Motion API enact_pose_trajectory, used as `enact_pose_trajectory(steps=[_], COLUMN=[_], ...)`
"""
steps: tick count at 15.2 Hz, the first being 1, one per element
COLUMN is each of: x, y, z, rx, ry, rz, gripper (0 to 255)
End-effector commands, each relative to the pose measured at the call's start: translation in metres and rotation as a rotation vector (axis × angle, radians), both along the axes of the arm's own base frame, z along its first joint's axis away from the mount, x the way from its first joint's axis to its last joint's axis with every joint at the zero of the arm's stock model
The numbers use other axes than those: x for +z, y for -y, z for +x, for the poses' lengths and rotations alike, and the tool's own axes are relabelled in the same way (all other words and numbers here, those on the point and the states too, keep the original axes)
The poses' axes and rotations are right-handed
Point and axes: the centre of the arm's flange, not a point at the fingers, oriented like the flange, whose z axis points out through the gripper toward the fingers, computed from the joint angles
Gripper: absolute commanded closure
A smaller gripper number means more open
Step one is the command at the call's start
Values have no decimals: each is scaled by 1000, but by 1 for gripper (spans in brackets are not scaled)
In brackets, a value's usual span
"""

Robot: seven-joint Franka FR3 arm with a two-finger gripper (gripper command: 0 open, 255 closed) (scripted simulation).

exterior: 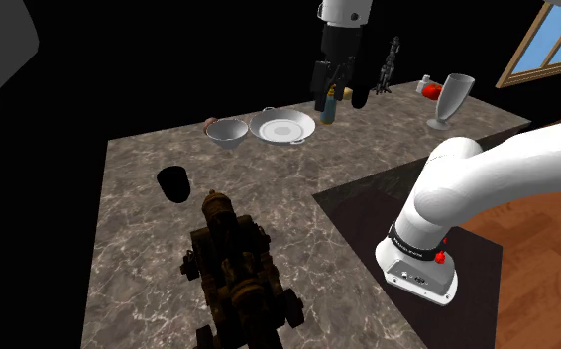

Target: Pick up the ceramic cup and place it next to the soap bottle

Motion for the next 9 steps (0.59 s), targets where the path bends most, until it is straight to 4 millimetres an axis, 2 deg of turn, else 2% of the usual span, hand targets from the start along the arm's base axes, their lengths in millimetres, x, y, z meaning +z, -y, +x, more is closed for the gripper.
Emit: enact_pose_trajectory(steps=[1, 9], x=[0, -42], y=[0, -59], z=[0, 79], rx=[0, -4], ry=[0, -8], rz=[0, -12], gripper=[0, 0])
